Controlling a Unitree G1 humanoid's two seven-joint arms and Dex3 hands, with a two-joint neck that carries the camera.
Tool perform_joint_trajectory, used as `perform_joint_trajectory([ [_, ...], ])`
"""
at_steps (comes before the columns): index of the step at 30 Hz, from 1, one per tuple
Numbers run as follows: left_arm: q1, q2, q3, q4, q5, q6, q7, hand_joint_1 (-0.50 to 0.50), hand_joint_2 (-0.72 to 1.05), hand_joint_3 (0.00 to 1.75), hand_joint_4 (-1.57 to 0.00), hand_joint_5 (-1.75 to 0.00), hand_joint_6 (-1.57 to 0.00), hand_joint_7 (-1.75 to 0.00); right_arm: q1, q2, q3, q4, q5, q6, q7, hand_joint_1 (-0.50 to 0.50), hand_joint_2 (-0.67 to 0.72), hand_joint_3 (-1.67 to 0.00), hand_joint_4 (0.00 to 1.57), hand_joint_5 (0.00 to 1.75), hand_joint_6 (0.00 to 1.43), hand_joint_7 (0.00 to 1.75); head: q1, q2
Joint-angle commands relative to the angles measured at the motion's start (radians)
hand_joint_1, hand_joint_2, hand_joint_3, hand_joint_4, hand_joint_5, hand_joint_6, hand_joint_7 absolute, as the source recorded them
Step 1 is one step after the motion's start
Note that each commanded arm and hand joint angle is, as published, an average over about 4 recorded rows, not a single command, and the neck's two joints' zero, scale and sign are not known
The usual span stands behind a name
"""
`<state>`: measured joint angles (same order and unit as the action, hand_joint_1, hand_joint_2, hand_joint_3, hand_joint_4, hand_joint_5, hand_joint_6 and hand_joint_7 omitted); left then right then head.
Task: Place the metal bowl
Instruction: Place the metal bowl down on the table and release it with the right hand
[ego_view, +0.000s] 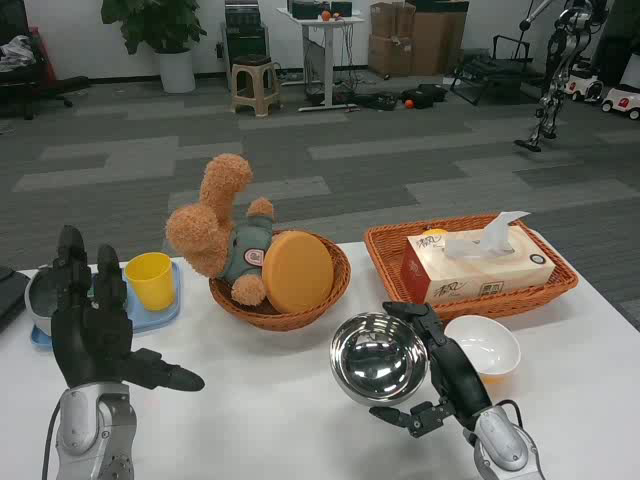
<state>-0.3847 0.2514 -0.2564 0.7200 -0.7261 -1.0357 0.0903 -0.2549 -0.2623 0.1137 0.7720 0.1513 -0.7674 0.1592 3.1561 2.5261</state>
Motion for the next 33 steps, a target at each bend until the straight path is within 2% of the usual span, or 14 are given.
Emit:
perform_joint_trajectory([
  [1, 0.029, -0.002, -0.004, -0.027, 0.011, -0.007, -0.001, -0.5, -0.64, 0.09, 0.0, 0.0, 0.0, 0.0, -0.02, 0.002, 0.08, 0.037, 0.097, -0.033, -0.009, -0.44, -0.54, -1.4, 1.46, 1.65, 1.2, 1.65, 0.001, -0.004],
  [7, 0.029, -0.003, -0.004, -0.027, 0.011, -0.007, -0.001, -0.5, -0.64, 0.09, 0.0, 0.0, 0.0, 0.0, -0.021, 0.003, 0.081, 0.037, 0.097, -0.034, -0.009, -0.46, -0.54, -1.43, 1.46, 1.65, 1.2, 1.64, 0.0, 0.0],
  [9, 0.031, -0.003, -0.004, -0.028, 0.011, -0.007, -0.001, -0.5, -0.64, 0.09, 0.0, 0.0, 0.0, 0.0, -0.021, 0.003, 0.083, 0.036, 0.097, -0.034, -0.009, -0.46, -0.54, -1.43, 1.46, 1.6, 1.2, 1.66, -0.001, 0.001],
  [19, 0.035, -0.003, -0.004, -0.033, 0.011, -0.007, -0.001, -0.5, -0.66, 0.09, 0.0, 0.0, 0.0, 0.0, -0.021, 0.002, 0.089, 0.041, 0.099, -0.035, -0.009, -0.46, -0.54, -1.43, 1.46, 1.65, 1.23, 1.64, -0.003, 0.002],
  [33, 0.037, -0.003, -0.004, -0.034, 0.011, -0.007, -0.001, -0.5, -0.64, 0.09, 0.0, 0.0, 0.0, 0.0, -0.043, 0.005, 0.112, 0.173, 0.059, -0.058, -0.028, -0.46, -0.54, -1.43, 1.48, 1.65, 1.26, 1.66, -0.005, -0.003],
])
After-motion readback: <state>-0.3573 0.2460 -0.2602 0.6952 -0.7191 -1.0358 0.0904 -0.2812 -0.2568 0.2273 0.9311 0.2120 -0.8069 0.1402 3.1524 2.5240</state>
